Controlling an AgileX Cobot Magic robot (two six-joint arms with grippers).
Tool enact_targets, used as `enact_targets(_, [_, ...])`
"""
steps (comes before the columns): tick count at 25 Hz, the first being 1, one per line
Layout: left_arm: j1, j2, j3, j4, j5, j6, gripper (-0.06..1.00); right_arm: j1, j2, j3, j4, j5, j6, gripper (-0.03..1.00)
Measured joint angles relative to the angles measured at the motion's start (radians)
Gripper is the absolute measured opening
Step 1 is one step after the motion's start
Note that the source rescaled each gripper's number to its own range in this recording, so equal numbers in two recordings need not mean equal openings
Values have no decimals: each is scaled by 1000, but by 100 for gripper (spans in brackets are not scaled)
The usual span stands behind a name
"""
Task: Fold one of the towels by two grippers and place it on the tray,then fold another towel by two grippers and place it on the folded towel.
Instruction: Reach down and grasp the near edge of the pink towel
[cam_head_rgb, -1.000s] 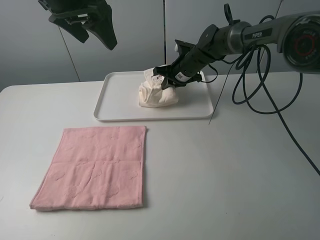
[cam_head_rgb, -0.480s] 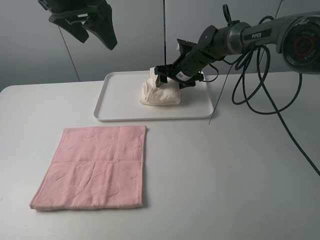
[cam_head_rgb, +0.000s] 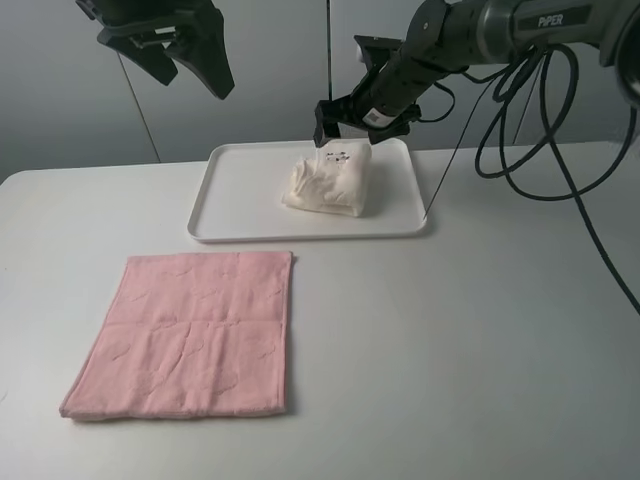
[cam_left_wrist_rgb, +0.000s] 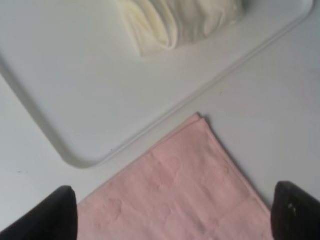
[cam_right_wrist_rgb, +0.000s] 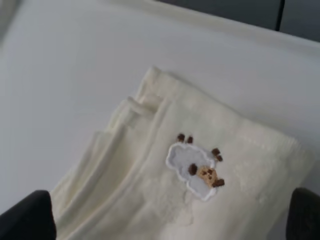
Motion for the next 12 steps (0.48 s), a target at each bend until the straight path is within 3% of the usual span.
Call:
enact_targets(6, [0,0,0,7,0,32,99,0,-68,-2,-59,168,-107,100])
enact_targets(12, [0,0,0,101,0,42,99,0,-98,-2,-117,299,-129,100])
